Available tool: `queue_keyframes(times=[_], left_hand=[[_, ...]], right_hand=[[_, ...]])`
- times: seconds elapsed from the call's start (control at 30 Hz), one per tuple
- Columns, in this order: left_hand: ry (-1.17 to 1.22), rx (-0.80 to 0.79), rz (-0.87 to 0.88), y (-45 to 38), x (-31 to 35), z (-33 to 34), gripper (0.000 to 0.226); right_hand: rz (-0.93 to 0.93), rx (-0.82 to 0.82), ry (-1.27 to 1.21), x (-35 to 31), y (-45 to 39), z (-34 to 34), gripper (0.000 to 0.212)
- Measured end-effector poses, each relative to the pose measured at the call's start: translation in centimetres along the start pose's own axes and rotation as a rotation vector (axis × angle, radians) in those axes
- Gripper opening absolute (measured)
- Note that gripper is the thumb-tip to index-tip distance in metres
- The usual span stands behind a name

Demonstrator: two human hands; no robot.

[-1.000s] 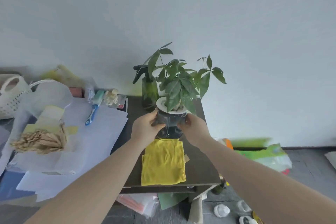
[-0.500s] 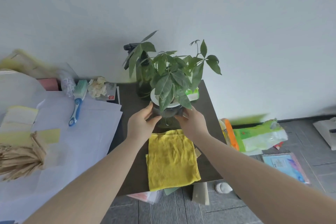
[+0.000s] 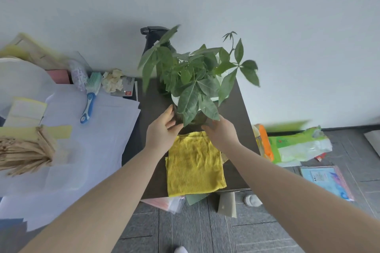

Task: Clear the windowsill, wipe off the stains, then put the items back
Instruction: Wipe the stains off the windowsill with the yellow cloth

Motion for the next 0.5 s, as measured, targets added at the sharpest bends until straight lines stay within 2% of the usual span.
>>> queue_keyframes(times=[0.13, 0.23, 0.33, 0.43, 0.5], left_hand=[[-0.256, -0.120, -0.111, 0.9, -1.4, 0.9, 0.058], [-0.442, -0.261, -0.143, 1.1, -2.2, 1.5, 0.079], [-0.554, -0.327, -0.161, 1.2, -2.3, 2.1, 0.095], [-0.567, -0.369, -0.195, 1.2, -2.4, 2.4, 0.080], [-0.606, -0.397, -0.211, 1.4, -2.5, 2.4, 0.066]], right_hand=[[0.041, -0.179, 0.309, 2.1, 0.2, 0.5, 0.063], [0.053, -0.223, 0.523, 2.7, 0.6, 0.8, 0.076], [0.086, -0.261, 0.551, 3.0, 1.1, 1.5, 0.067], [0.123, -0.290, 0.420, 3.2, 1.4, 1.8, 0.045], [0.074, -0.319, 0.478, 3.0, 1.6, 1.9, 0.029]])
Point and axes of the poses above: each hand's wrist, its own y-axis away from the middle knuckle, its own z-axis out of the palm, x = y × z, the point moved 2 cm from there along -y, towards the middle knuckle, and after that the axes turned 1 degree about -x, right-handed, at the moved point
